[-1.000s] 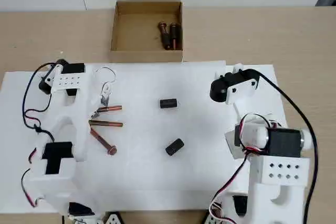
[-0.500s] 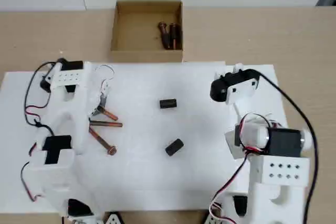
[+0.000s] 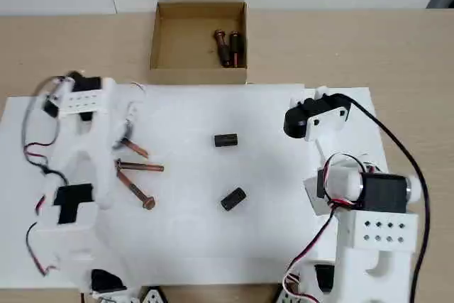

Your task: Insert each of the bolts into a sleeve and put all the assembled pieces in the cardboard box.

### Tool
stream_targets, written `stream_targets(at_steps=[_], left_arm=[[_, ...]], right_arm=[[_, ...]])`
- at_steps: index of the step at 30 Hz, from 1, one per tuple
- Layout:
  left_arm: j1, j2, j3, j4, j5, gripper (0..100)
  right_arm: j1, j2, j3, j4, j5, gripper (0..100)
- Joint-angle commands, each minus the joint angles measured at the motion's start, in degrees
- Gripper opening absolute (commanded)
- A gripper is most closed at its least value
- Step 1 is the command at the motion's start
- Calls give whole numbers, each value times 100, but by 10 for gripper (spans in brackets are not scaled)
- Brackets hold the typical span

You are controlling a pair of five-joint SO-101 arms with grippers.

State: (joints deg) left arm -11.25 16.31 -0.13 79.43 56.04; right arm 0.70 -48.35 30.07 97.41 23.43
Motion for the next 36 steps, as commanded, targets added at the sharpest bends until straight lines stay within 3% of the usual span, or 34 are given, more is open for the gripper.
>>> stream_targets(at_steps=[1, 4, 15, 21, 24, 30, 36], left_arm=[[273, -879, -541, 404, -536, 6], [589, -1354, -629, 571, -1099, 6], [1591, -3578, -593, 1073, -2813, 6], [1714, -4343, -505, 1108, -3437, 6], [1697, -4642, -154, 1081, -3745, 6], [1688, -5468, 919, 993, -4088, 6], [1688, -6822, 2695, -105, -4624, 6]], right_arm=[[75, -119, -316, 110, -334, 4], [75, -127, -501, 119, -738, 4], [66, -1868, -563, -40, -765, 3], [66, -2985, 211, -382, -1266, 2], [31, -3670, 818, -848, -1705, 2], [31, -4989, 2215, -1640, -1767, 2], [22, -5560, 3068, -1965, -1776, 2]])
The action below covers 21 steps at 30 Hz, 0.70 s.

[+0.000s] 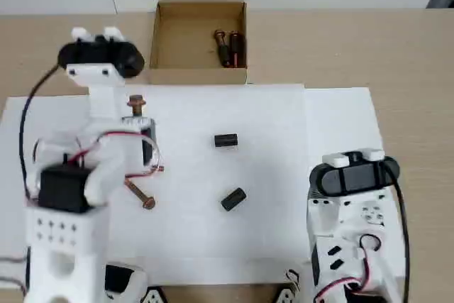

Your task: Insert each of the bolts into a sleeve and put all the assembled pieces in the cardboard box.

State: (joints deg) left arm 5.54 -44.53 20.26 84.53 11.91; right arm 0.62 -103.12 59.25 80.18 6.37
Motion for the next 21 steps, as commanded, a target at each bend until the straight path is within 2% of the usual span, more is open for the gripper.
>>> stream_targets(at_steps=[1, 6, 9, 13, 21], left_arm=[[18, -1020, 971, -835, -237, 6], [18, -2251, 2281, -1591, -229, 6], [9, -2866, 2923, -1960, 44, 6], [26, -3719, 3723, -2558, 316, 6], [53, -5811, 5587, -3815, 334, 6]], right_arm=[[31, -66, 229, -303, -70, 2], [31, -48, 642, -848, -70, 2], [-198, -48, 1029, -1209, -70, 2], [-963, -57, 1547, -1886, -70, 2], [-2475, -57, 2629, -3697, -70, 2]])
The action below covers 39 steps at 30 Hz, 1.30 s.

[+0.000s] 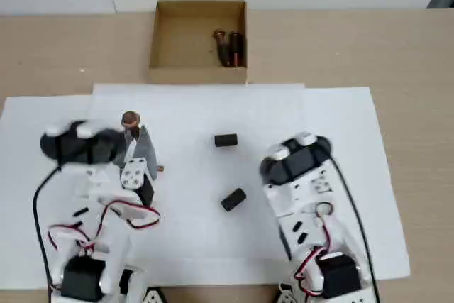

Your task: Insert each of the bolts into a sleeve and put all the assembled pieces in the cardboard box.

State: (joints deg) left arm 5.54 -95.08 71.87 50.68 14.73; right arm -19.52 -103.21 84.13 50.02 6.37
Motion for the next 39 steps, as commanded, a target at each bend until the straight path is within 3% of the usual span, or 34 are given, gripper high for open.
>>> stream_targets(at_steps=[1, 8, 16, 20, 28, 39], left_arm=[[53, -958, 620, -492, 62, 6], [97, -897, 760, -818, 1512, 6], [809, -905, 769, -879, 2532, 6], [1196, -905, 769, -905, 2629, 6], [1345, -905, 1130, -1477, 2620, 6], [2057, -905, 1138, -1248, 2611, 6]], right_arm=[[-620, -48, 229, -866, -70, 2], [-1560, -48, 633, -1516, -53, 2], [-2141, -48, 677, -1578, -35, 2], [-2211, -48, 826, -1569, -35, 2], [-2501, -48, 879, -1569, -53, 2], [-2431, -48, 879, -1569, -26, 2]])
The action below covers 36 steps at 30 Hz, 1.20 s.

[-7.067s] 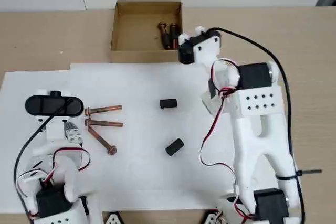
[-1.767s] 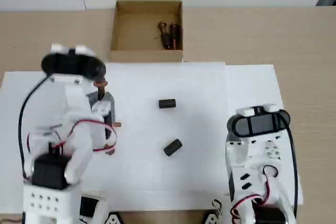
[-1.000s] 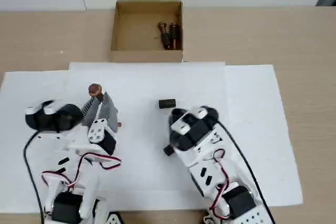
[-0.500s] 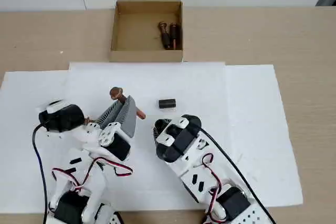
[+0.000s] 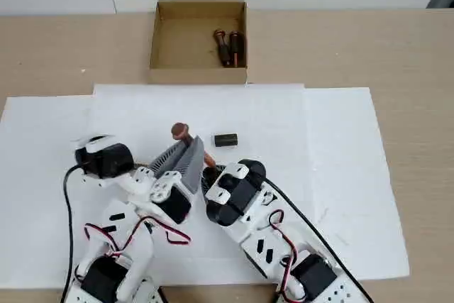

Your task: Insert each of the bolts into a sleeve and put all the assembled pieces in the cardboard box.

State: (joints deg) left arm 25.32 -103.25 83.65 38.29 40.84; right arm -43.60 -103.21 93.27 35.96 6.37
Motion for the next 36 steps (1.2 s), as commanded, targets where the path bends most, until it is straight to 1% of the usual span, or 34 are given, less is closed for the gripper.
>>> stream_targets(at_steps=[1, 7, 31, 34, 36], left_arm=[[79, -88, -40, -9, -9, 6], [35, -88, -40, -18, -246, 6], [88, -88, 277, -9, -255, 6], [360, -88, 330, 35, -255, 6], [659, -88, 330, 202, -316, 6]], right_arm=[[13, -48, -35, -163, -26, 2], [277, -48, -70, -163, -26, 2], [259, -48, -580, -163, -18, 2], [251, -48, -580, -163, 26, 2], [136, -48, -580, -163, 202, 2]])
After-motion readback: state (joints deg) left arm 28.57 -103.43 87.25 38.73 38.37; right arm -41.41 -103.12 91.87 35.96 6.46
